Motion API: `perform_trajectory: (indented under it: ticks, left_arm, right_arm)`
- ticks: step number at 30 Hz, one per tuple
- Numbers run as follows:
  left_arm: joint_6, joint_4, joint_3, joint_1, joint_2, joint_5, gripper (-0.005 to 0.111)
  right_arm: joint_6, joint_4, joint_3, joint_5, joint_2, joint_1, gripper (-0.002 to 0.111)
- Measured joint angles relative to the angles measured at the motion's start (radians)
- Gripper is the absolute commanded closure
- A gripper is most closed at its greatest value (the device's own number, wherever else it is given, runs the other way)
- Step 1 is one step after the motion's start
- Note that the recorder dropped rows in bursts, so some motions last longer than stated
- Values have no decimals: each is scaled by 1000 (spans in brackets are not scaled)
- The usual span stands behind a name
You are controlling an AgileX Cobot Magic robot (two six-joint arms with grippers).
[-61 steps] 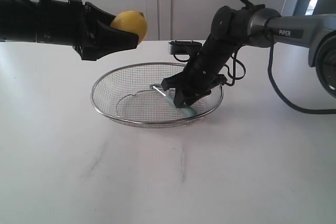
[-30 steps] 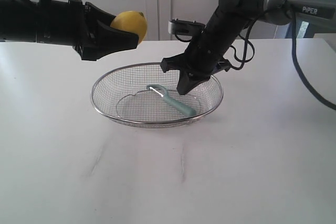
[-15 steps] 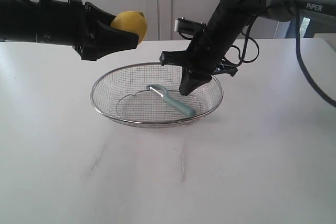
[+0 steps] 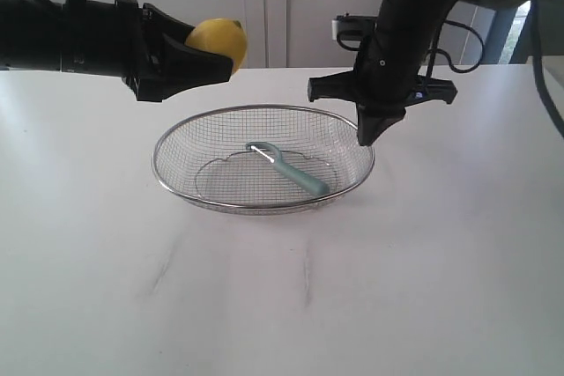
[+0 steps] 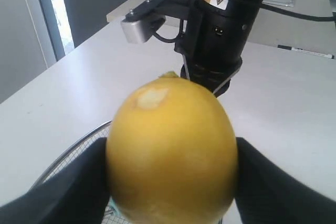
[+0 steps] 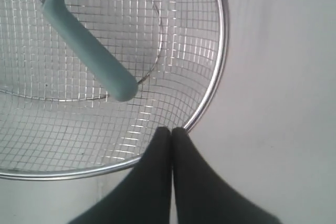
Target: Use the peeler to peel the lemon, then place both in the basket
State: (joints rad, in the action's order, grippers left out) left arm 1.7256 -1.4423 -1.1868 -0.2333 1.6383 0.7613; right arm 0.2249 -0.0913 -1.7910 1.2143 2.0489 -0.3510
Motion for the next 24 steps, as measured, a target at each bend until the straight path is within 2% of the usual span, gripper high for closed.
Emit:
perform_trajectory:
  ticks: [4, 17, 24]
  left_arm:
    - [0, 0, 0, 0, 0, 0, 107]
    - [-40, 0, 0, 0, 0, 0, 107]
    - [-46, 0, 0, 0, 0, 0, 107]
  right_arm:
    - [4, -9, 0, 2, 0, 36, 108]
    - [11, -90, 0, 2, 0, 249, 108]
    - [14, -88, 0, 4, 0, 301, 108]
